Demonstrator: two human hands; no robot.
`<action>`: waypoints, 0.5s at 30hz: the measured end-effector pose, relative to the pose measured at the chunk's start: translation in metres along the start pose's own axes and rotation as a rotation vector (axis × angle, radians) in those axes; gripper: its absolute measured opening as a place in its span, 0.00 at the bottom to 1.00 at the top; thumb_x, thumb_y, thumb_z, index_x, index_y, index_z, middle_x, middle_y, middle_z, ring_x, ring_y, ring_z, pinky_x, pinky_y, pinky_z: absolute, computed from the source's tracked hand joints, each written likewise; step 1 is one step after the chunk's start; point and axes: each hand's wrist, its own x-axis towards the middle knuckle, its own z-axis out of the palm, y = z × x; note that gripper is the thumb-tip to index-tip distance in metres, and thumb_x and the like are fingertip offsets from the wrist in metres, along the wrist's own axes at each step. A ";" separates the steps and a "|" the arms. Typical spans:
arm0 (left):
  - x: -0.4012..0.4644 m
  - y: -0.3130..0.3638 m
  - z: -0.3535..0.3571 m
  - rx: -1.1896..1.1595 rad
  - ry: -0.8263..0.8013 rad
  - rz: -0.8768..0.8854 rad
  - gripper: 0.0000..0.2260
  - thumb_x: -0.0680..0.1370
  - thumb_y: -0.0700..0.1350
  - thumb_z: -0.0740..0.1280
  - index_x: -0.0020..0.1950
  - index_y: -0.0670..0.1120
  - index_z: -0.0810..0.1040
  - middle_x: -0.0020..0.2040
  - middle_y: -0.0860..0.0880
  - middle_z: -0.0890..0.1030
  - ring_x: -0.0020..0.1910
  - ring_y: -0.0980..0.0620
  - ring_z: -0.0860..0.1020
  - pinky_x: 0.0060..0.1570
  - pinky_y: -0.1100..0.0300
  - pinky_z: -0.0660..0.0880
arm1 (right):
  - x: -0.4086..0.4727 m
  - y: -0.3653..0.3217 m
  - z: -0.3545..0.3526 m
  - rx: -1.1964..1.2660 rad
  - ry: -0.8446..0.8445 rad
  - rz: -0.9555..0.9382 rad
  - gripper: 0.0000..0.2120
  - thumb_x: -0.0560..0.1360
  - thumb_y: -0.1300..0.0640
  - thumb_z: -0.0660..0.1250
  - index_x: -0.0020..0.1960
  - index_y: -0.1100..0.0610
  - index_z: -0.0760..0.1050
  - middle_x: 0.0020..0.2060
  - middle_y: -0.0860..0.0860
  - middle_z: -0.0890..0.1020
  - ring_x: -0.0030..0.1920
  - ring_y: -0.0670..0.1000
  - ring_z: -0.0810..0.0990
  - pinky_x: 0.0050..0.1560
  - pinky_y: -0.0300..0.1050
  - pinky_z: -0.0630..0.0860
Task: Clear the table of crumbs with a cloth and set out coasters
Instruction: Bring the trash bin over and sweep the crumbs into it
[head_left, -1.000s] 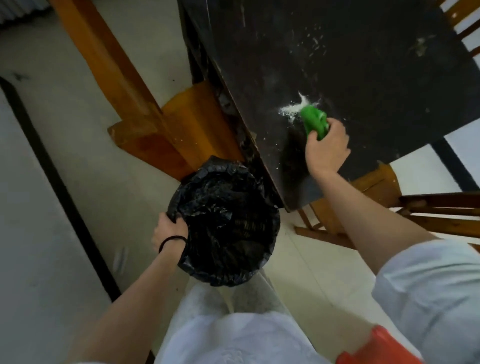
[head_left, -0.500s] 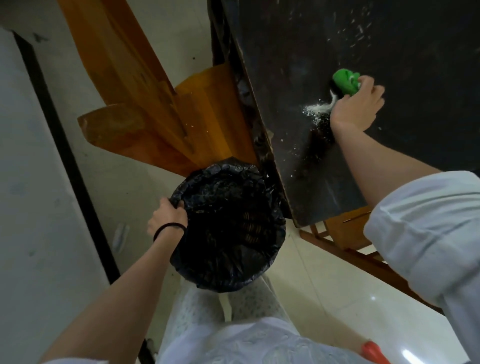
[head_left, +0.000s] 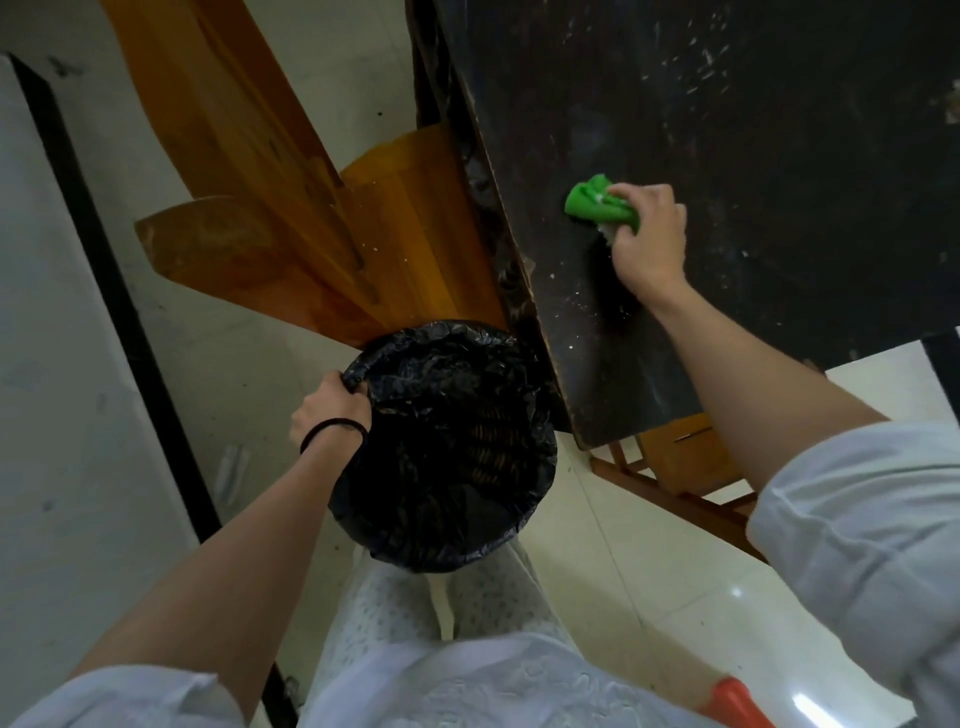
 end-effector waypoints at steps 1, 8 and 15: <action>0.000 0.000 0.000 0.000 0.000 0.004 0.14 0.80 0.54 0.57 0.56 0.45 0.72 0.52 0.39 0.79 0.51 0.38 0.78 0.47 0.49 0.74 | -0.005 -0.002 0.002 0.000 -0.018 -0.015 0.21 0.74 0.65 0.58 0.65 0.52 0.71 0.61 0.55 0.70 0.60 0.57 0.67 0.61 0.46 0.64; -0.004 0.006 -0.006 0.034 0.014 0.052 0.13 0.80 0.54 0.57 0.55 0.45 0.72 0.52 0.39 0.79 0.52 0.38 0.78 0.47 0.50 0.74 | -0.080 -0.016 0.021 0.033 -0.185 -0.166 0.21 0.72 0.67 0.61 0.62 0.52 0.74 0.57 0.56 0.72 0.56 0.58 0.68 0.58 0.54 0.68; -0.004 0.007 -0.009 0.066 0.008 0.098 0.14 0.80 0.55 0.56 0.56 0.45 0.72 0.52 0.39 0.79 0.53 0.37 0.77 0.48 0.49 0.74 | -0.151 -0.031 0.034 0.304 -0.345 -0.225 0.17 0.74 0.69 0.62 0.60 0.55 0.76 0.50 0.50 0.71 0.54 0.52 0.69 0.54 0.40 0.67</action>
